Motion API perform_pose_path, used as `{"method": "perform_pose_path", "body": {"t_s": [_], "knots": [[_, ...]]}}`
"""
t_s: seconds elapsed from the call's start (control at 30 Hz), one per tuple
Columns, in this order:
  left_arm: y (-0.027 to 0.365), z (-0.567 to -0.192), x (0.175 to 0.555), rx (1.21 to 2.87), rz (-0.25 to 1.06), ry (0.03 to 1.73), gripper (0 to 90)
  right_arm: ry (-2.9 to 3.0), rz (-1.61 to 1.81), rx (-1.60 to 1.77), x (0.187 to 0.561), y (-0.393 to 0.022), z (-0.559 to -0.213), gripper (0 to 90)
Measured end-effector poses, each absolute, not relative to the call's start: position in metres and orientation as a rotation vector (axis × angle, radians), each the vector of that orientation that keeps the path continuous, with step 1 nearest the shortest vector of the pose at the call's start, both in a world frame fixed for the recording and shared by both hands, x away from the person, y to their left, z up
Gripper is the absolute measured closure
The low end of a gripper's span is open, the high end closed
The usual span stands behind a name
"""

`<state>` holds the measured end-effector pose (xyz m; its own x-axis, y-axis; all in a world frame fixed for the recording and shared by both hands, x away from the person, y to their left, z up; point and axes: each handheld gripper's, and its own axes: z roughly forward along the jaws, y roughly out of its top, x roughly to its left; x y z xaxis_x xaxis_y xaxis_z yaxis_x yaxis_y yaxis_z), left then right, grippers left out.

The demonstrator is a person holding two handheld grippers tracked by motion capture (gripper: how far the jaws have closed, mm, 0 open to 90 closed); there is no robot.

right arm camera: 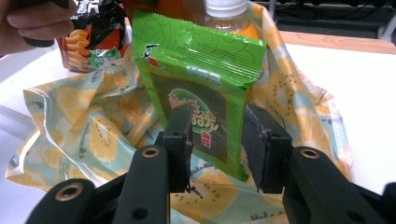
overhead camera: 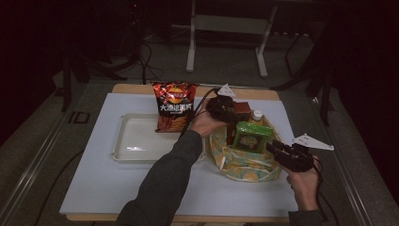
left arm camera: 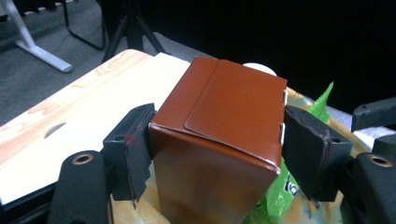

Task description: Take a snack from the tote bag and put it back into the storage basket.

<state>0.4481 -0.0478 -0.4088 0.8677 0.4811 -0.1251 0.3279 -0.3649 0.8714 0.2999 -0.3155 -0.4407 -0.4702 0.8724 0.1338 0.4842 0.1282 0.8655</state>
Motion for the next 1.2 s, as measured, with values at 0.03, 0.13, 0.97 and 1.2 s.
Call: {"method": "perform_pose_path", "body": {"t_s": [0.03,0.13,0.97,1.2], "knots": [[-0.048,-0.410,0.449,1.979,0.178,0.599,28.0,2.005,1.292,1.309,0.300,-0.316,-0.440,63.4],[-0.052,-0.410,0.450,1.966,0.178,0.604,26.7,2.006,1.296,1.308,0.300,-0.317,-0.440,63.4],[-0.066,-0.406,0.430,2.039,0.336,0.543,40.6,2.025,1.296,1.334,0.305,-0.316,-0.448,61.8],[-0.063,-0.403,0.428,2.045,0.351,0.554,41.9,2.001,1.309,1.344,0.308,-0.314,-0.449,61.6]]}}
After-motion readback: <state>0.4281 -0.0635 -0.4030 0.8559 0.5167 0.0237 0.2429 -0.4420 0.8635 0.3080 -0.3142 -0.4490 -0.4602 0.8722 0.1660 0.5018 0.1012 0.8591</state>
